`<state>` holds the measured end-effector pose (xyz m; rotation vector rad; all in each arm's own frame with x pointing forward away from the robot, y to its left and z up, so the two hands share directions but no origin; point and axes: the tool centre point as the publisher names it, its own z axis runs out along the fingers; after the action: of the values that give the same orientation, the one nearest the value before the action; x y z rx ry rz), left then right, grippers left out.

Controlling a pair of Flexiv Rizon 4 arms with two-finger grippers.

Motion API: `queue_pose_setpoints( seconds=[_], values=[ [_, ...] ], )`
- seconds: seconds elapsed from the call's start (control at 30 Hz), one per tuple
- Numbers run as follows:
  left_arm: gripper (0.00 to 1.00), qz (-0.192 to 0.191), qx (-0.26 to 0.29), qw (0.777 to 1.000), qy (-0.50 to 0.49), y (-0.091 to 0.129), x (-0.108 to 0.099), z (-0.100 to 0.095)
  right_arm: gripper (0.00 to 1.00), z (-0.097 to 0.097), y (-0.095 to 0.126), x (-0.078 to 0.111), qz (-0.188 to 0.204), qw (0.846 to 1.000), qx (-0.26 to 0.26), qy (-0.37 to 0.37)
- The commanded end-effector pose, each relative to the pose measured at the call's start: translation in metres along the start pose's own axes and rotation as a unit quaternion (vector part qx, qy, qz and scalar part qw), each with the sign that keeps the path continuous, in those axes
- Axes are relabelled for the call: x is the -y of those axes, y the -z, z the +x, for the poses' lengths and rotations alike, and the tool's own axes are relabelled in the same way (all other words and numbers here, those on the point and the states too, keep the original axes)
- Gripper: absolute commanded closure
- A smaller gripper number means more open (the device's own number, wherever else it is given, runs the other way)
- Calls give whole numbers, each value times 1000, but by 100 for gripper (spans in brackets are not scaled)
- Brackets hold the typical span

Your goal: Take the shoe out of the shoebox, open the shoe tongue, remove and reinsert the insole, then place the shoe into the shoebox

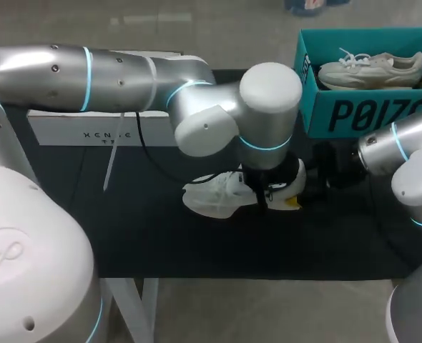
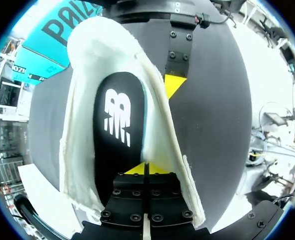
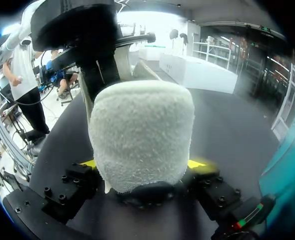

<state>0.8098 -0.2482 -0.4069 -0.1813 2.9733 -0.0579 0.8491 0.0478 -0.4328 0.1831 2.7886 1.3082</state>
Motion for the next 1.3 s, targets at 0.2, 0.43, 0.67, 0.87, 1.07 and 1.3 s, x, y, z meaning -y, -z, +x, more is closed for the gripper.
queue_pose_setpoints(
  seconds=[0.2, 0.43, 0.67, 0.87, 1.07, 1.3],
  values=[
    [100, 58, 12, 998, 6, 22, -17, -13, 100, -3, -5, 2, 2, 1000, 1, -1],
    [100, 98, 8, 995, -7, 30, -13, -16, 100, -3, -5, 2, 2, 1000, 1, -1],
    [100, 103, -4, 994, -39, 25, 4, -18, 100, -3, -5, 2, 2, 1000, 1, -1],
    [100, 98, -22, 993, -64, 17, 22, -25, 100, -3, -5, 2, 2, 1000, 1, -1],
    [100, 96, -33, 992, -80, 9, 34, -26, 100, -3, -5, 2, 2, 1000, 1, -1],
    [100, 76, -48, 990, -105, -3, 43, -16, 100, -3, -5, 2, 2, 1000, 1, -1]
  ],
)
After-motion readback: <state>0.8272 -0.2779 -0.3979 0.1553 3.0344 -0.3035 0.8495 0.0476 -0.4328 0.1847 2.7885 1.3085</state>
